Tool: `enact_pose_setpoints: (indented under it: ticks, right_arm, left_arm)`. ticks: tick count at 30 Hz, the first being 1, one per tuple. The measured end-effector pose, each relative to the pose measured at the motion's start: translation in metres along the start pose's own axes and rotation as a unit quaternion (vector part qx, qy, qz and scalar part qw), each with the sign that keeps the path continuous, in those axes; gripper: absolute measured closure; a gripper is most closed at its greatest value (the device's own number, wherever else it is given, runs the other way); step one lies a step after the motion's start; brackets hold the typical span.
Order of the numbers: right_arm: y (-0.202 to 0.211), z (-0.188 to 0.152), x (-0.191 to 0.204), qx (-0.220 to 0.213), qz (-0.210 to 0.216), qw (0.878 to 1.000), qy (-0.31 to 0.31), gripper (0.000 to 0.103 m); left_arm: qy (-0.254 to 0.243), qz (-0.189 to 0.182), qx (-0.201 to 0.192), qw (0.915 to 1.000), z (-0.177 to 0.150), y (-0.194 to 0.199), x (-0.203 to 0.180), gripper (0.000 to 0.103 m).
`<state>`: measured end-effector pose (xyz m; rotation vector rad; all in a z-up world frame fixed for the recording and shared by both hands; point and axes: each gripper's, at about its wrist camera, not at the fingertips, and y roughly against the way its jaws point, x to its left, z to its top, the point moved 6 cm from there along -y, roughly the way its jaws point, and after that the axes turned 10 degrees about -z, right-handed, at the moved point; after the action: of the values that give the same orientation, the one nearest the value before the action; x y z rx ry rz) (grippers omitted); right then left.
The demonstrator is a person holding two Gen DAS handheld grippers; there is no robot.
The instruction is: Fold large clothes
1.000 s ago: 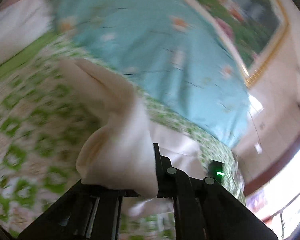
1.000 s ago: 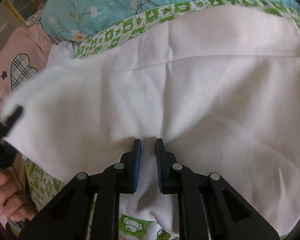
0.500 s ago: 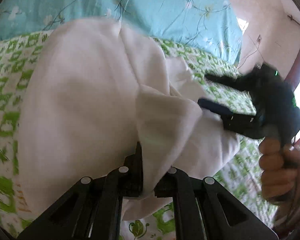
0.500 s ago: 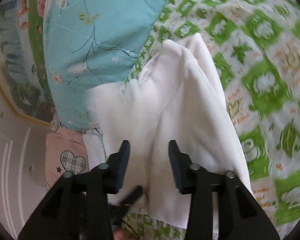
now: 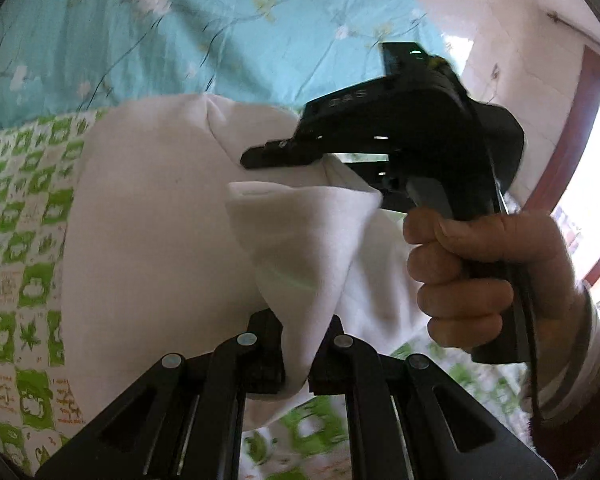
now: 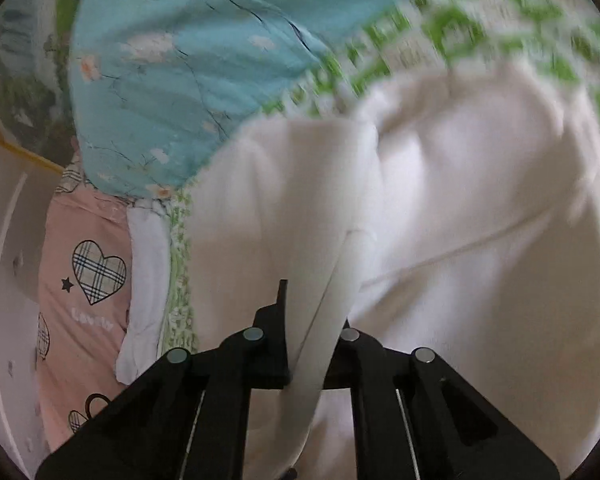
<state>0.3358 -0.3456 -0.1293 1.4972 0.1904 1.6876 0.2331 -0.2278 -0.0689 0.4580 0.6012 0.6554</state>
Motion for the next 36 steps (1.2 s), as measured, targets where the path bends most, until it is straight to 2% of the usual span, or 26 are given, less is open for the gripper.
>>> enact_pose_setpoints:
  ticks: [3,5,7,10,11,14,16,18,19,20,22,25,28,29,30,31,33,36]
  right_arm:
    - [0.045,0.001,0.006,-0.052,0.007,0.998,0.034,0.096]
    - [0.064,0.005,-0.003,-0.073,-0.014,0.996,0.039,0.096]
    - [0.067,0.005,-0.029,-0.07,-0.054,0.996,0.027,0.096]
    - [0.048,0.0,-0.072,-0.04,-0.102,0.994,0.005,0.096]
    - [0.038,-0.005,-0.084,-0.029,-0.112,0.993,0.002,0.096]
    - [0.031,-0.01,-0.092,-0.033,-0.099,0.995,-0.001,0.095]
    - [0.031,-0.01,-0.093,-0.036,-0.094,0.995,-0.004,0.095]
    - [0.032,-0.01,-0.093,-0.035,-0.095,0.995,-0.001,0.093]
    - [0.033,-0.01,-0.092,-0.033,-0.092,0.995,0.0,0.093]
    - [0.033,-0.01,-0.091,-0.032,-0.091,0.995,-0.001,0.091]
    - [0.038,-0.011,-0.095,-0.027,-0.09,0.996,-0.006,0.087]
    - [0.053,-0.017,-0.096,-0.031,-0.11,0.993,-0.003,0.073]
    - [0.075,-0.023,-0.091,-0.052,-0.132,0.99,0.007,0.043]
    - [0.083,-0.026,-0.088,-0.061,-0.141,0.988,0.012,0.027]
    - [0.09,-0.027,-0.086,-0.071,-0.151,0.986,0.017,0.021]
    - [0.097,-0.029,-0.084,-0.079,-0.16,0.984,0.022,0.021]
    - [0.101,-0.033,-0.082,-0.079,-0.169,0.982,0.027,0.021]
    - [0.093,-0.037,-0.087,-0.054,-0.172,0.983,0.023,0.021]
  left_arm:
    - [-0.014,-0.034,-0.001,0.9993,0.009,-0.004,-0.022,0.097]
    - [-0.018,-0.057,0.018,0.998,0.009,-0.023,-0.037,0.096]
    - [-0.012,-0.064,0.038,0.9971,0.003,-0.044,-0.04,0.096]
    - [0.009,-0.064,0.082,0.9945,-0.014,-0.079,-0.032,0.096]
    - [0.011,-0.067,0.085,0.9941,-0.017,-0.081,-0.03,0.094]
    - [0.019,-0.084,0.087,0.9925,-0.013,-0.065,-0.03,0.09]
    - [0.024,-0.091,0.081,0.9922,-0.009,-0.047,-0.029,0.079]
    - [0.035,-0.096,0.055,0.9932,-0.001,-0.019,-0.025,0.065]
    - [0.043,-0.092,0.041,0.994,0.002,-0.006,-0.02,0.053]
    - [0.058,-0.077,0.019,0.9952,0.009,0.01,-0.006,0.048]
    - [0.079,-0.055,-0.004,0.9953,0.018,0.027,0.015,0.048]
    - [0.115,-0.033,-0.02,0.9926,0.027,0.04,0.051,0.048]
    - [0.146,-0.022,-0.011,0.989,0.022,0.04,0.079,0.046]
    - [0.158,-0.028,-0.005,0.987,0.022,0.036,0.085,0.04]
    - [0.173,-0.033,0.003,0.9844,0.019,0.032,0.091,0.035]
    - [0.185,-0.037,0.012,0.982,0.017,0.027,0.096,0.03]
    - [0.199,-0.038,0.026,0.9789,0.01,0.014,0.105,0.03]
    - [0.219,-0.051,0.053,0.9729,0.001,-0.003,0.11,0.023]
